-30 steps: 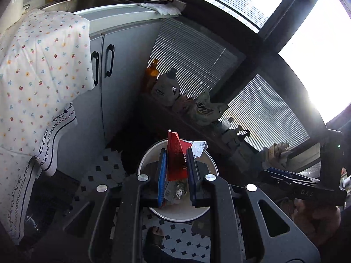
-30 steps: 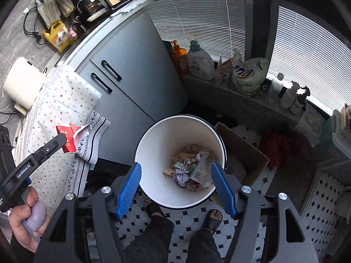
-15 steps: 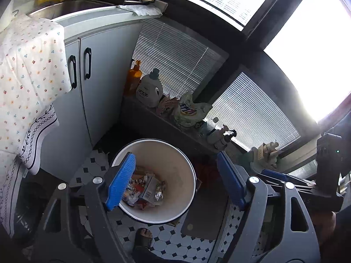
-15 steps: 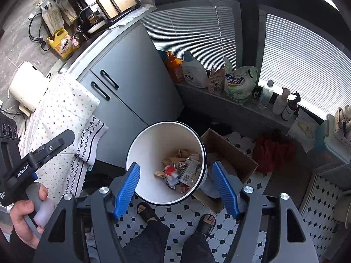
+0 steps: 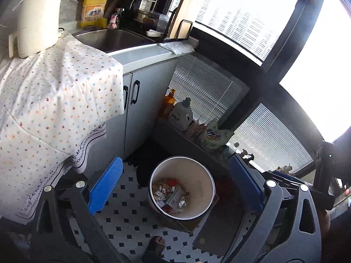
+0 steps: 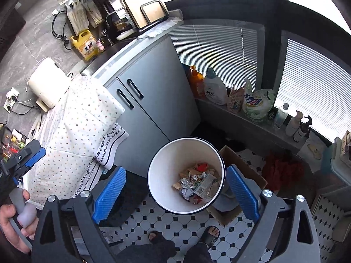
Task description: Collect trash
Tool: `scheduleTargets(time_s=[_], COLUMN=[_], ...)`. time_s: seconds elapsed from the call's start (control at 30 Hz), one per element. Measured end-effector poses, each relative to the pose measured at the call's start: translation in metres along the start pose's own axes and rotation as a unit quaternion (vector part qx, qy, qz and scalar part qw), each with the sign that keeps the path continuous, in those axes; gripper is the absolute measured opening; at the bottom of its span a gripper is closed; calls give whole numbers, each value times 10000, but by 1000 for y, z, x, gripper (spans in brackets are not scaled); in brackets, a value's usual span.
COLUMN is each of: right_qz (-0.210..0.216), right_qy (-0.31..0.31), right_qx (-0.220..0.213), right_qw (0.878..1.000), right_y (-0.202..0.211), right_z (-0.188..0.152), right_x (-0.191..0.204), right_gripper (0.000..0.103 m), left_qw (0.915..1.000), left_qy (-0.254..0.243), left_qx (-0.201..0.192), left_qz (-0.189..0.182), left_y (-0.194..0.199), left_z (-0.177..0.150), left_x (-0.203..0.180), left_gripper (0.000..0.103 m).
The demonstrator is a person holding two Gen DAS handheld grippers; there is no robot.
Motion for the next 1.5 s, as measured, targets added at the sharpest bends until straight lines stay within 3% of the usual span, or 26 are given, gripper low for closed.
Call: scheduleTargets(time_s=[0.4,0.87,1.13,1.5], right_qz=[-84,63,180,249], right_qy=[141,433,542,681], right_qx=[-603,-930,-1073,-1217], right_qw=[9980,9947,9926,9899], right_y=[49,100,125,146], right_z=[-2,-63,-99,-134], right_x=[84,203,243,264], right_gripper=[95,95,95,95], left_qw=[9969,9908,9876,9847], left_qy=[61,244,249,340], left_qx=[-703,-1209,-1408,-1569], left_qz=[352,551,652,678], left_y=[104,224,269,295], left_z=[12,-20,-45,-68], left_x=[68,144,170,177], left_gripper=[97,97,97,97])
Point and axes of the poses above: each gripper's, at about its wrist camera, not at the fingertips, and y roughly against the way its jaws point, x to its left, z to its top, the point moved 3 cm from there along -y, roughly the way its jaws point, and after that the axes turned 8 degrees about z, right-handed, at the moved point
